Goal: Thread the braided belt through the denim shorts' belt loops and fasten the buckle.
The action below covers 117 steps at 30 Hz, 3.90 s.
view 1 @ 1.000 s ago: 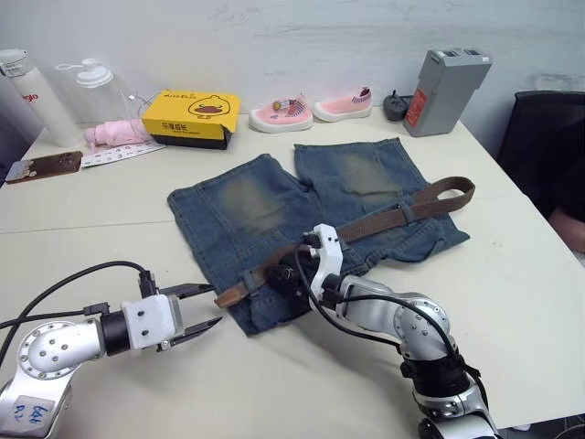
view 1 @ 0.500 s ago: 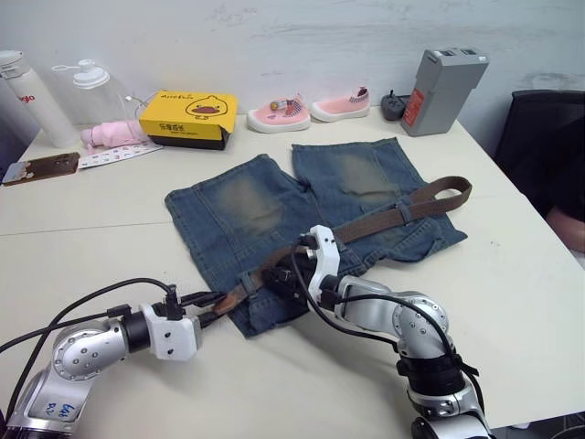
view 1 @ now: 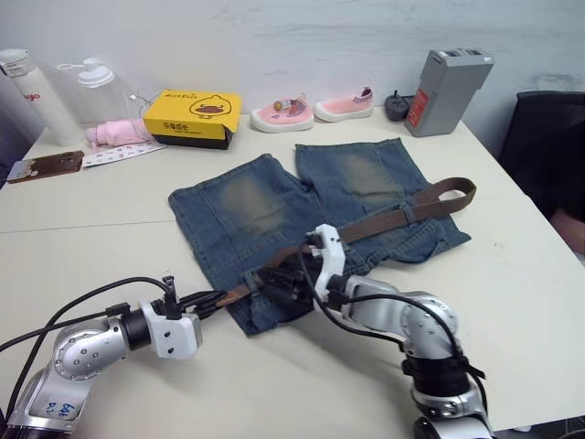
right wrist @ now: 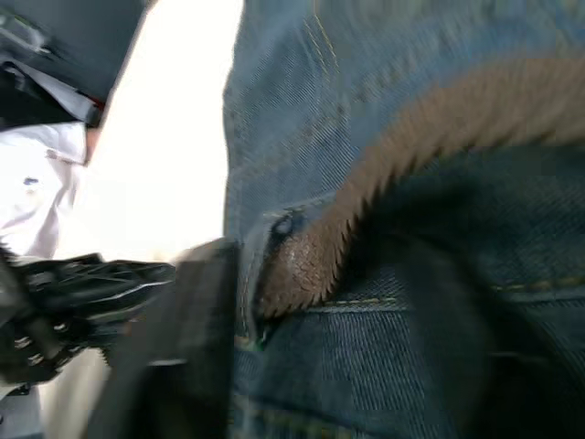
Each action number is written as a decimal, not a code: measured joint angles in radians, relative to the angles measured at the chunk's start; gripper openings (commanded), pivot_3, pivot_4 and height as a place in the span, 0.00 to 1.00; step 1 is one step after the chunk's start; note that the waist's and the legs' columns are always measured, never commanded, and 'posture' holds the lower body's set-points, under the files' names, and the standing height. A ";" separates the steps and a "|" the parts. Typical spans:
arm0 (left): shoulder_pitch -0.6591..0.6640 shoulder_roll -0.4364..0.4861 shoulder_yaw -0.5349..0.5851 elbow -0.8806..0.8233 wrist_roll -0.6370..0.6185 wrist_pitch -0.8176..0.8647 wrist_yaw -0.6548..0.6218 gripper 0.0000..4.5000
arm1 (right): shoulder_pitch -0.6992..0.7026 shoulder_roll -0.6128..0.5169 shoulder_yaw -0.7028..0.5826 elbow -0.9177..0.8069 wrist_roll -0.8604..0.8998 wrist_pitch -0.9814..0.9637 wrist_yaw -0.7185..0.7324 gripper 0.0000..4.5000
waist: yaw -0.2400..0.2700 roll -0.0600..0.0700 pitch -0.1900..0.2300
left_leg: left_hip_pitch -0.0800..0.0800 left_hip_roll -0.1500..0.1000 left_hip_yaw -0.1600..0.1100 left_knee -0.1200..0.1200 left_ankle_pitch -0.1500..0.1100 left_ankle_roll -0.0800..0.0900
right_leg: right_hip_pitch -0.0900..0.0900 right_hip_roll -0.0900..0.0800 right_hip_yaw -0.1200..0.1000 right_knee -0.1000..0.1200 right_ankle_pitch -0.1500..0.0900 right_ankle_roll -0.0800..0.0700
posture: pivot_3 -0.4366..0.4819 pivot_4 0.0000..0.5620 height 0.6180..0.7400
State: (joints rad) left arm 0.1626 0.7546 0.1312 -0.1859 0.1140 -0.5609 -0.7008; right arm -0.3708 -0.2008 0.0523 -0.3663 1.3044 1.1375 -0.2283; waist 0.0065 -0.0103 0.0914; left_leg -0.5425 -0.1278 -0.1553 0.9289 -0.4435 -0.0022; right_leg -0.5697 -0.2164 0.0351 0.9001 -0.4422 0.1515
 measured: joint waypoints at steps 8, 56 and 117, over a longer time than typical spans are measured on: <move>0.004 0.006 0.005 0.000 0.000 -0.008 0.011 0.00 | 0.042 -0.311 -0.073 -0.141 -0.083 -0.001 0.143 0.49 | 0.010 -0.002 -0.001 | -0.001 0.003 0.002 -0.001 0.001 0.000 | 0.002 -0.001 -0.002 -0.010 0.000 0.001 | 0.48 0.27 0.05; 0.110 0.383 -0.032 -0.201 -0.468 0.138 -0.030 1.00 | 0.019 -0.256 -0.007 -0.136 -0.581 0.071 0.442 0.99 | 0.021 -0.009 -0.005 | 0.002 0.003 0.000 -0.002 0.001 -0.002 | 0.005 0.000 -0.003 -0.005 -0.003 0.005 | 0.48 0.27 0.05; -0.583 0.137 -0.207 0.724 -0.168 -0.077 -0.319 0.29 | 0.166 -0.784 0.104 0.003 -1.456 -0.849 1.221 0.01 | 0.021 -0.012 -0.004 | 0.002 0.018 0.002 -0.004 -0.002 -0.010 | 0.001 -0.003 -0.027 -0.015 0.008 0.027 | 0.48 0.27 0.05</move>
State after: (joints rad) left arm -0.4201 0.8915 -0.0763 0.5385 -0.0537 -0.6380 -1.0199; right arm -0.2046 -0.9846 0.1558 -0.3632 -0.1516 0.2884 0.9926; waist 0.0274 -0.0226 0.0875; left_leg -0.5406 -0.1096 -0.1538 0.9250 -0.4457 -0.0124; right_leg -0.5683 -0.2192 0.0085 0.8847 -0.4344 0.1782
